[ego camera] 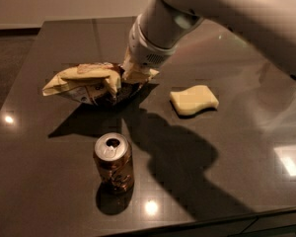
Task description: Move brown chip bag near orange can
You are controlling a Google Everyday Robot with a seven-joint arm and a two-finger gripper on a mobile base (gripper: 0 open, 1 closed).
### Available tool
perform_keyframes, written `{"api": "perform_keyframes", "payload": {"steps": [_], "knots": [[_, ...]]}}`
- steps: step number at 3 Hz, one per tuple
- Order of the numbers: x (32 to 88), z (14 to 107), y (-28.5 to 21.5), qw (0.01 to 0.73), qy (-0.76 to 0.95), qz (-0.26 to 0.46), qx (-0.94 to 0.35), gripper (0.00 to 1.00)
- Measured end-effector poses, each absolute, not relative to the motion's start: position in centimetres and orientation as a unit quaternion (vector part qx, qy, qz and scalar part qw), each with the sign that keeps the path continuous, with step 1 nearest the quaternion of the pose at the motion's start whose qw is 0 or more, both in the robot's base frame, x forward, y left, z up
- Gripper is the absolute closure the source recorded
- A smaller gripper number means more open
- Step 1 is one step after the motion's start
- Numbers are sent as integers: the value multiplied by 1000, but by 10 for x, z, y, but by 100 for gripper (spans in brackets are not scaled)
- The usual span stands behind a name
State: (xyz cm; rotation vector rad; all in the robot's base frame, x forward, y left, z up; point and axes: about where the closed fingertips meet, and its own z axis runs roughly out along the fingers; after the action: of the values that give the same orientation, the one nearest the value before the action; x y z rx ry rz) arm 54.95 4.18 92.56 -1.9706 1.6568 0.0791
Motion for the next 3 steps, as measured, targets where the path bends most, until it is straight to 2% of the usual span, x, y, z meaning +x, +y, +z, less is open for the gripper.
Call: {"api": "perform_keyframes", "payload": {"steps": [2, 3], "knots": [[484, 911, 7, 271, 562, 80, -778, 99], [465, 905, 0, 267, 542, 95, -791, 77]]}}
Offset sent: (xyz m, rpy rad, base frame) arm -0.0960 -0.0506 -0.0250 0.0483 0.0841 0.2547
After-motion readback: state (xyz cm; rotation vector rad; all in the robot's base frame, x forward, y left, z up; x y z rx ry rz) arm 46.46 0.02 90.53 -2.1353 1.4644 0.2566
